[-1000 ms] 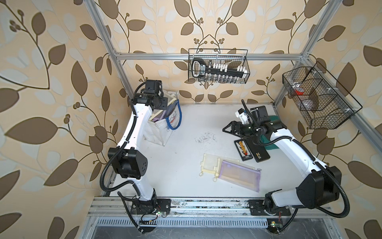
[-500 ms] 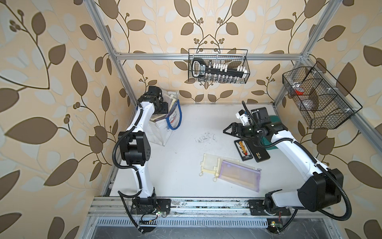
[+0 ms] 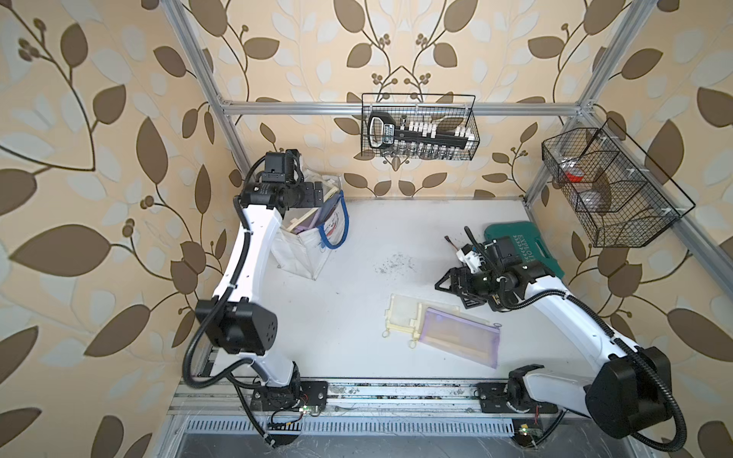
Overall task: Put the pencil pouch into the canvas bag
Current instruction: Place the pencil pouch in the canvas bag.
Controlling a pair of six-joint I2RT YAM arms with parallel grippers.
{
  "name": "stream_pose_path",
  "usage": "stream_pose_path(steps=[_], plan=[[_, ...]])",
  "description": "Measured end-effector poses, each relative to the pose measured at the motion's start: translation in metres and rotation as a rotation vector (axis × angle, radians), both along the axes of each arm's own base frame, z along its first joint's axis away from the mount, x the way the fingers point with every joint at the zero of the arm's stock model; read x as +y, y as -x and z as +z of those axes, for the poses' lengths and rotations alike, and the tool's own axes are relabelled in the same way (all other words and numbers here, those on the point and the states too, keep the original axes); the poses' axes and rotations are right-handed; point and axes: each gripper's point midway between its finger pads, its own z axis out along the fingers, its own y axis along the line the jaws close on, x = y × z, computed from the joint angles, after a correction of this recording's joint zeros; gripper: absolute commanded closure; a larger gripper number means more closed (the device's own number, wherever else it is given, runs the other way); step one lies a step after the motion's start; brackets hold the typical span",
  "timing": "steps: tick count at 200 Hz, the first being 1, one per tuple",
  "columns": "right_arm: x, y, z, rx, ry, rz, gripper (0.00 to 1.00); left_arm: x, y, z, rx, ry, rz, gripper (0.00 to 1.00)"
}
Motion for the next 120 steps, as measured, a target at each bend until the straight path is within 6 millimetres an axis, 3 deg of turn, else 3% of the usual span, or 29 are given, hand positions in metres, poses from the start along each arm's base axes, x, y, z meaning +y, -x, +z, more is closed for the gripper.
stream_pose_path(steps=[20, 38, 90, 107, 120], plan=[[-0.002, 0.015, -0.024, 0.071, 0.007, 0.0, 0.01, -0.035, 0.043, 0.018, -0.048, 0.016, -0.091, 0.01], [0.0, 0.025, -0.045, 0.134, 0.014, 0.01, 0.01, -0.062, 0.074, 0.015, -0.054, 0.044, -0.164, 0.01], [0.051, 0.044, -0.088, 0.228, 0.033, 0.175, 0.01, -0.111, 0.131, -0.055, 0.096, 0.144, -0.251, 0.01], [0.062, 0.047, -0.1, 0.258, 0.026, 0.199, 0.01, -0.12, 0.145, -0.073, 0.142, 0.168, -0.267, 0.01], [0.074, 0.044, -0.099, 0.268, -0.007, 0.214, 0.01, -0.12, 0.155, -0.085, 0.168, 0.184, -0.266, 0.01]])
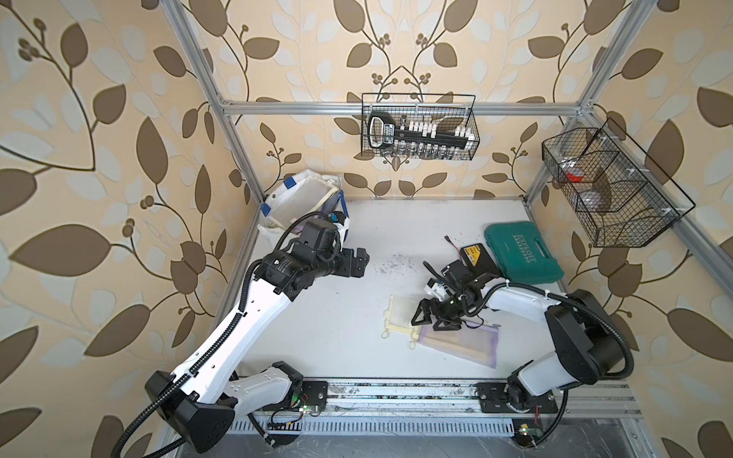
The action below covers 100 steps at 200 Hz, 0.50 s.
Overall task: Put the pencil pouch into the canvas bag
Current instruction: Move the pencil pouches to the center of the board.
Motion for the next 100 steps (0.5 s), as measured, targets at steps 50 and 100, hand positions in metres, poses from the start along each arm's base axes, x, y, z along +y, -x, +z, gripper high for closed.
stream_pose_path(steps=[50, 100], plan=[[0.059, -0.05, 0.006, -0.005, -0.109, -0.01, 0.0, 0.01, 0.024, -0.013, 0.031, 0.043, 0.029, 0.01], [0.113, -0.109, 0.022, -0.028, -0.206, -0.061, 0.01, 0.01, 0.028, -0.023, 0.073, 0.069, 0.056, 0.01]])
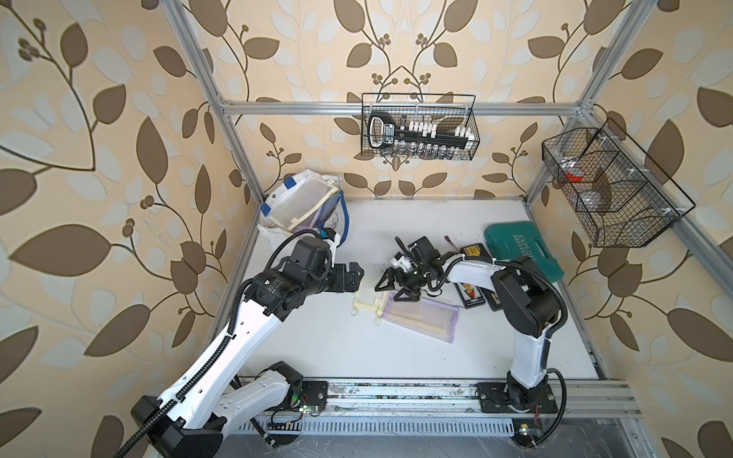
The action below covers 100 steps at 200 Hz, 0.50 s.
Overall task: Put the pencil pouch into the canvas bag
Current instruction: Move the pencil pouches to the center of the board.
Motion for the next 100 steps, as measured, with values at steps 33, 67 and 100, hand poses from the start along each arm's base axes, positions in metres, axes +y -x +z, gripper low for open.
stream_pose_path(steps=[33, 67, 100], plan=[[0.011, -0.017, 0.03, -0.087, -0.029, 0.003, 0.01, -0.006, 0.008, -0.027, 0.101, 0.029, 0.002, 0.01], [-0.025, -0.009, 0.039, -0.152, 0.049, -0.002, 0.01, -0.014, 0.026, -0.063, 0.203, 0.081, -0.012, 0.04], [-0.087, -0.001, 0.022, -0.184, 0.195, -0.045, 0.01, -0.028, 0.042, -0.093, 0.293, 0.103, -0.038, 0.11]])
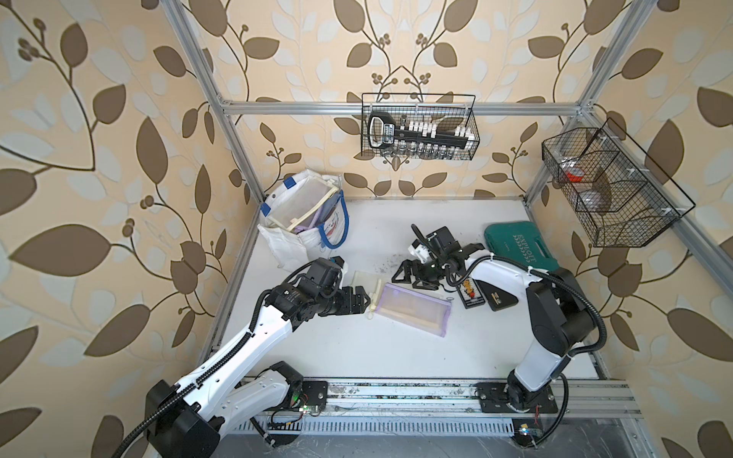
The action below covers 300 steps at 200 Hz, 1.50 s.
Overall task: Put the pencil pouch into the canvas bag
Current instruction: Move the pencil pouches to the center of the board, then pick up the pencil pouch.
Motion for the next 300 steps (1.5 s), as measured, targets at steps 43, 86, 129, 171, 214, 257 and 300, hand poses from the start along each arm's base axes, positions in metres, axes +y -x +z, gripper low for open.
stream_pose_path(steps=[43, 86, 129, 171, 214, 257, 300], plan=[[-0.032, 0.009, -0.032, 0.02, 0.141, 0.009, 0.03, -0.039, 0.005, -0.04, 0.116, -0.009, -0.05, 0.17], [-0.035, 0.011, -0.038, 0.01, 0.168, 0.031, 0.06, -0.076, 0.008, -0.073, 0.172, -0.009, -0.081, 0.27], [-0.04, 0.028, -0.049, 0.032, 0.168, 0.043, 0.08, -0.091, -0.001, -0.104, 0.218, 0.003, -0.032, 0.38], [-0.036, 0.055, -0.051, 0.049, 0.143, 0.076, 0.19, -0.092, -0.014, -0.119, 0.205, -0.011, 0.027, 0.48], [-0.028, 0.074, -0.055, 0.081, 0.125, 0.106, 0.35, -0.108, -0.037, -0.118, 0.177, 0.003, 0.049, 0.62], [-0.024, 0.077, -0.053, 0.08, 0.101, 0.119, 0.73, -0.119, -0.051, -0.104, 0.142, 0.037, 0.042, 0.71], [-0.014, 0.072, -0.035, 0.034, 0.028, 0.123, 1.0, -0.12, -0.045, -0.092, 0.128, 0.079, 0.016, 0.68]])
